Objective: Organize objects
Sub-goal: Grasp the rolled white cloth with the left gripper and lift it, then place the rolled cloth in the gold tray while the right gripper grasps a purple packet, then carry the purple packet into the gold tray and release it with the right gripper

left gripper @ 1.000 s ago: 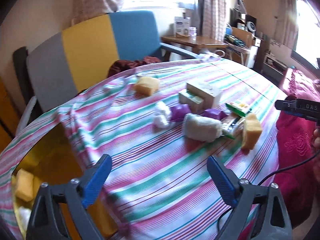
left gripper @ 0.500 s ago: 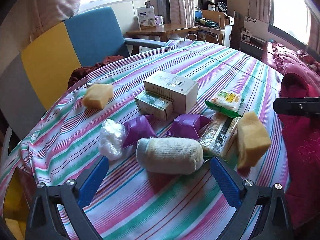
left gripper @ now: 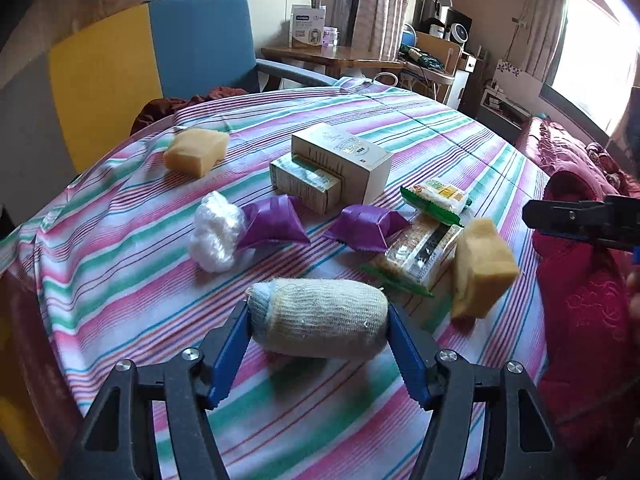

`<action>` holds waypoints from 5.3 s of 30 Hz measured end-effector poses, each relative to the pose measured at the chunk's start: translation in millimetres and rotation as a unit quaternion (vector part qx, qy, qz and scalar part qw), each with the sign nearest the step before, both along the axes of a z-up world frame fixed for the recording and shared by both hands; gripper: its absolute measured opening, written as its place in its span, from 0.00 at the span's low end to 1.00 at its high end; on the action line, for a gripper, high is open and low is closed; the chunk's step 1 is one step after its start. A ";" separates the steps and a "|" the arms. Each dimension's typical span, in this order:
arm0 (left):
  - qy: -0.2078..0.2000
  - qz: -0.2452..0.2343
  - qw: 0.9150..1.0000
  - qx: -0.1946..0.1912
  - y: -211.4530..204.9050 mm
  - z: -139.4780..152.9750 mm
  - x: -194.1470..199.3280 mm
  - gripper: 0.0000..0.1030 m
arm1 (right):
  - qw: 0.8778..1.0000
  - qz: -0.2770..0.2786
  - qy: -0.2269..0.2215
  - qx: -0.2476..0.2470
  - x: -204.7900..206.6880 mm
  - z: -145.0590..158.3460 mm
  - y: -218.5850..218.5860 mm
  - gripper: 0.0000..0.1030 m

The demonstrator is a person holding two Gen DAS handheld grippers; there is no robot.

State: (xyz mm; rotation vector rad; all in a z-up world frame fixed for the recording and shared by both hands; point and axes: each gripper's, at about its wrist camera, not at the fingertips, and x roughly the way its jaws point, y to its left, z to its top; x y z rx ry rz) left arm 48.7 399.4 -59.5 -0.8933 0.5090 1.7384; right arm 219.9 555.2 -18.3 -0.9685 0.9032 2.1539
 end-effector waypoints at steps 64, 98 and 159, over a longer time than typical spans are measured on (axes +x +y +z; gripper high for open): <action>-0.031 0.402 0.915 0.016 -380.6 23.8 -88.0 0.67 | 0.954 0.234 -0.166 0.086 -171.1 -58.7 -12.4 0.38; 0.033 0.443 0.896 0.019 -375.8 39.0 -78.9 0.72 | 0.962 0.225 -0.098 0.118 -159.2 -19.1 -41.0 0.38; 0.020 0.527 0.848 0.043 -451.7 29.6 -83.8 0.82 | 0.808 0.588 -0.035 0.004 -255.4 -36.4 -415.7 0.47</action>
